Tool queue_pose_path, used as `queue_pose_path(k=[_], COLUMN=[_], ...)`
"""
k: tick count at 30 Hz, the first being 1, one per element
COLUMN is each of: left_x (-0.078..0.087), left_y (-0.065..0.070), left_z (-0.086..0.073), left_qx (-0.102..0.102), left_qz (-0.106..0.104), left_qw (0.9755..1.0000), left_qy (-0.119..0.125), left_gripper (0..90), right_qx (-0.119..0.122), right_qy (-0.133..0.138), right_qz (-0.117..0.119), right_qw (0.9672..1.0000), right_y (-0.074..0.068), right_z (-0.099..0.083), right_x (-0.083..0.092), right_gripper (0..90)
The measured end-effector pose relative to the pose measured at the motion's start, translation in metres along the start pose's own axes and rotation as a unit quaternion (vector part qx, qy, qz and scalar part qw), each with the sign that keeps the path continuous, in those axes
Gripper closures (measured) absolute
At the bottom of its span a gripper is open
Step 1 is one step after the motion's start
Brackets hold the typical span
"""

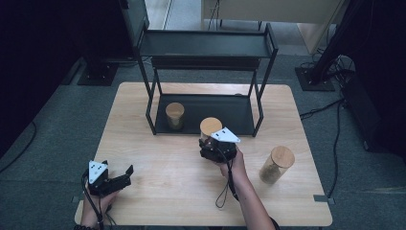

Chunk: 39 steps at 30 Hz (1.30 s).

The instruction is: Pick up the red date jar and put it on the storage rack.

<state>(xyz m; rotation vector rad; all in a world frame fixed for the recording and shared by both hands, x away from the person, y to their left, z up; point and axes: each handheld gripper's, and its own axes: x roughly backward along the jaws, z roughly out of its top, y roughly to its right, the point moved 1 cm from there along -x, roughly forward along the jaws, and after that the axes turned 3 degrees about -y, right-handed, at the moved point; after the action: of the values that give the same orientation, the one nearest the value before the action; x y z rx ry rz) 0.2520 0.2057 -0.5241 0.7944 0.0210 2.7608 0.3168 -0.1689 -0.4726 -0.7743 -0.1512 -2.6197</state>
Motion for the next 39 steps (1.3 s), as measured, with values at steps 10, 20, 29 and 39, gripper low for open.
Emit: queue_pose_path(k=[10,20,29,39], left_x=[0.000,0.000,0.000,0.000], left_y=[0.000,0.000,0.000,0.000], left_z=[0.000,0.000,0.000,0.000], left_qx=[0.000,0.001,0.000,0.000], left_qz=[-0.002,-0.003,-0.002,-0.003], left_qw=[1.0000,1.0000,1.0000,1.0000], left_qy=[0.000,0.001,0.001,0.001], left_gripper=[0.5,0.5,0.5,0.5], right_qx=[0.000,-0.002,-0.004,-0.004], right_qy=[-0.004,-0.004,-0.008,-0.010], right_qz=[-0.005,-0.008,-0.014,-0.018], right_qw=[1.0000,1.0000,0.9999,0.9998], right_y=[0.002,0.005,0.009,0.013], right_z=[0.006,0.013,0.019,0.025], right_x=[-0.006,-0.015,-0.020,-0.025], right_gripper=[25.8,25.7,25.7,25.7])
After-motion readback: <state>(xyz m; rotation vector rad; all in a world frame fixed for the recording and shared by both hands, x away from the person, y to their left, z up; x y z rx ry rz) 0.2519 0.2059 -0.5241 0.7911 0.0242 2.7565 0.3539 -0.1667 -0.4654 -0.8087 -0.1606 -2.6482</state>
